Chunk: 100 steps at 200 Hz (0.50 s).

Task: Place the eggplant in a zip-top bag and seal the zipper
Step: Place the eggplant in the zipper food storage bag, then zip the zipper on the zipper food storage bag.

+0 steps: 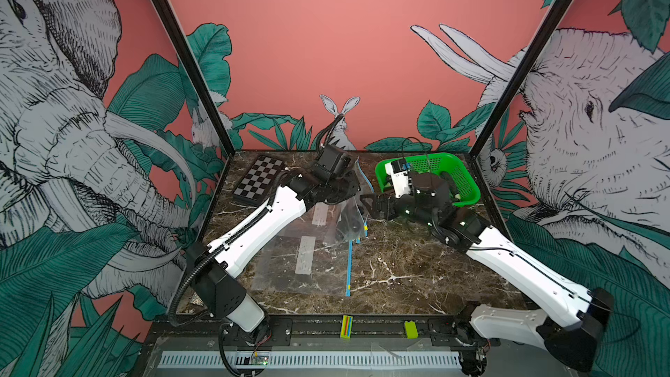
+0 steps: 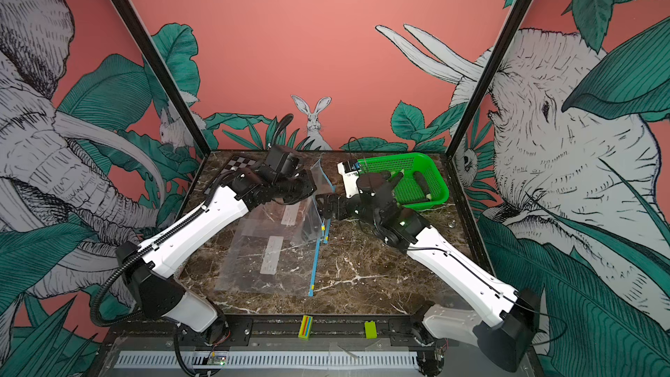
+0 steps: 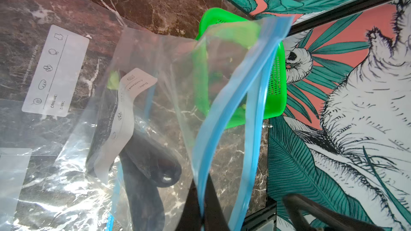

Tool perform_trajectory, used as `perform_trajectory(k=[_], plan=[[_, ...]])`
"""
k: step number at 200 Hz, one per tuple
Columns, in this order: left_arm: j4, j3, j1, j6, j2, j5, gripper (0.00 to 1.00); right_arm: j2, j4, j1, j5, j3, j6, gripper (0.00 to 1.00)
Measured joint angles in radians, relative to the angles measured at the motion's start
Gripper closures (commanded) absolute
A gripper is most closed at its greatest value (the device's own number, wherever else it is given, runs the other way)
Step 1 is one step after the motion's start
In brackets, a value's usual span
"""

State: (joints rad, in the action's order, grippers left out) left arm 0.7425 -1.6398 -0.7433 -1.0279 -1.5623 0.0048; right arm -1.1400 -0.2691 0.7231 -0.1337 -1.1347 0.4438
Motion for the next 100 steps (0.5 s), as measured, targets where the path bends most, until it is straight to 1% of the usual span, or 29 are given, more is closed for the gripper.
perform_trajectory(k=[10,15,21,33,41,44,51,63,77,85,100], plan=[[0.007,-0.014,0.002,-0.028,0.0,-0.024,1.0,0.057,-0.003,-0.021,-0.022,0.029,-0.019,0.1],[0.007,-0.019,0.005,-0.05,0.001,-0.035,1.0,0.084,-0.006,-0.029,-0.028,0.042,-0.031,0.17],[0.007,-0.024,0.007,-0.071,0.002,-0.049,1.0,0.116,-0.014,-0.035,-0.034,0.056,-0.046,0.21],[0.002,-0.034,0.014,-0.119,0.002,-0.074,1.0,0.168,-0.035,-0.039,-0.044,0.075,-0.077,0.26],[0.002,-0.043,0.018,-0.145,0.002,-0.084,1.0,0.2,-0.045,-0.039,-0.051,0.087,-0.102,0.3],[0.002,-0.051,0.019,-0.157,0.001,-0.092,1.0,0.208,-0.049,-0.039,-0.056,0.092,-0.108,0.35],[0.008,-0.075,0.021,-0.177,-0.003,-0.101,1.0,0.229,-0.057,-0.039,-0.064,0.102,-0.129,0.39],[0.03,-0.153,0.023,-0.203,-0.021,-0.118,1.0,0.264,-0.059,-0.039,-0.079,0.126,-0.162,0.42],[0.034,-0.254,0.026,-0.227,-0.041,-0.133,1.0,0.287,-0.06,-0.042,-0.095,0.146,-0.202,0.42],[0.029,-0.282,0.026,-0.241,-0.042,-0.138,1.0,0.293,-0.059,-0.043,-0.104,0.155,-0.225,0.39],[0.012,-0.292,0.026,-0.277,-0.032,-0.147,1.0,0.293,-0.045,-0.044,-0.119,0.174,-0.265,0.39]])
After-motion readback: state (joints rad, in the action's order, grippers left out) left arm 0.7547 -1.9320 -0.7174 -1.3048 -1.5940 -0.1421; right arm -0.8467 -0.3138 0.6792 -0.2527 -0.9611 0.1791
